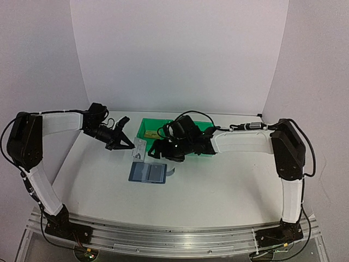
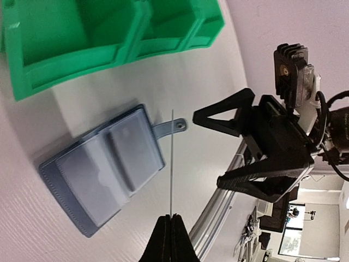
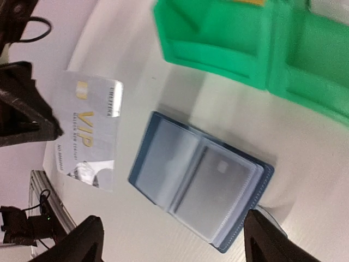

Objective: Take the credit cards out of the card holder
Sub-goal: Place the credit card in the storage box.

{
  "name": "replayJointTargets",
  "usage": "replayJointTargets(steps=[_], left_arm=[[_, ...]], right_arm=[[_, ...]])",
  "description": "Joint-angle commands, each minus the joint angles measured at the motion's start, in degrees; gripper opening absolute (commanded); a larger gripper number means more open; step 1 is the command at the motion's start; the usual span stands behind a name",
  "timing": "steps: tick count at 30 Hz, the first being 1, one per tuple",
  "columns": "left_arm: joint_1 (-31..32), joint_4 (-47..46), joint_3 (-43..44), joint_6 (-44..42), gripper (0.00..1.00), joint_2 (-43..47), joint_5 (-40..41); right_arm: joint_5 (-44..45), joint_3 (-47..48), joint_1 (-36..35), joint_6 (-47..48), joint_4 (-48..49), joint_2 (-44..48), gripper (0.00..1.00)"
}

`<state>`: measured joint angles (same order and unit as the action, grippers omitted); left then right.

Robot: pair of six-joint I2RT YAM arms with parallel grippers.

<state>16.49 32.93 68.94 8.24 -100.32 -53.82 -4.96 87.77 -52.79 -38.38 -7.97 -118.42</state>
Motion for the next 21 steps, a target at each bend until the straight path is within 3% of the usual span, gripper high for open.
replayJointTargets(steps=[1, 7, 17, 19, 21], left_arm=[[0.03, -3.85, 2.17, 2.93, 0.00, 5.51, -8.85], [0.08, -5.32, 1.77, 3.86, 0.00, 7.67, -11.14], [0.06, -8.51, 1.36, 5.72, 0.00, 9.01, -14.62], [0.07, -9.49, 1.20, 6.43, 0.00, 8.96, -15.16], [0.04, -9.72, 1.08, 6.59, 0.00, 8.89, -15.14]], right_arm=[[-7.44, 0.28, -0.01, 1.83, 12.82, 5.36, 0.91], [-14.89, -1.45, 0.97, -3.27, 24.52, 3.44, 0.88], [-19.59, 1.18, 1.89, -5.87, 26.27, -0.51, 0.68], [-21.23, 1.98, 1.91, -6.42, 26.87, -1.37, 0.56], [-22.21, 1.40, 1.98, -7.10, 28.61, -1.27, 0.36]])
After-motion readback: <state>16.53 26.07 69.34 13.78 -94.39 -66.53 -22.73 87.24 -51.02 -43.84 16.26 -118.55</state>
